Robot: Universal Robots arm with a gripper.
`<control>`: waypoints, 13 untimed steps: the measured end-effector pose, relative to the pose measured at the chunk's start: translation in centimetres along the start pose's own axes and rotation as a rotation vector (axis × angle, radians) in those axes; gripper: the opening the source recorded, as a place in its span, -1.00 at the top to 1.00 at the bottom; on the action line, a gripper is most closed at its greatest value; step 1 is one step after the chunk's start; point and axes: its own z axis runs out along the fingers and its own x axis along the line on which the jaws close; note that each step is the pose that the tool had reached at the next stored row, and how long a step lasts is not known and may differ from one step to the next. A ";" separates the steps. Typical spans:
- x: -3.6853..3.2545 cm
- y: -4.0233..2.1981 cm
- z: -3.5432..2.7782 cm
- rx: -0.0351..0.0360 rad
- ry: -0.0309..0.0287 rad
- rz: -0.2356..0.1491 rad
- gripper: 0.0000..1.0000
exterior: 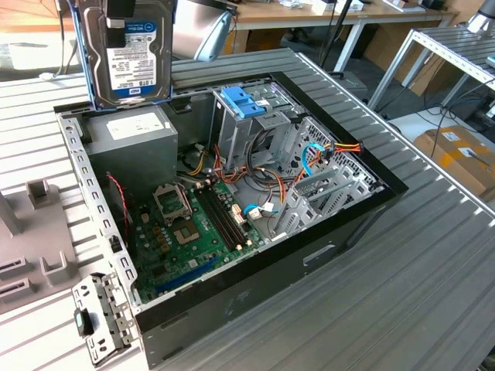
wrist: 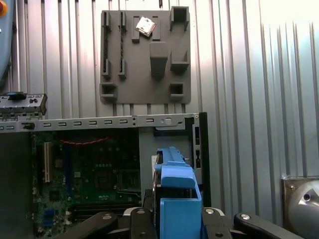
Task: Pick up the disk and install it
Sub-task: 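Pick up the disk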
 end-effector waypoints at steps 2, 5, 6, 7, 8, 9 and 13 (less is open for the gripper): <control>0.01 -0.06 0.00 0.0000 0.0000 0.000 0.28; 0.02 -0.19 0.00 0.0000 0.0000 0.000 0.28; 0.03 -0.23 0.00 0.0000 0.0001 0.000 0.28; 0.04 -0.26 0.00 0.0000 0.0000 0.000 0.28; 0.05 -0.30 0.01 0.0000 0.0000 0.000 0.28; 0.05 -0.33 0.01 0.0000 0.0000 0.000 0.28; 0.09 -0.46 0.01 0.0000 0.0000 0.000 0.28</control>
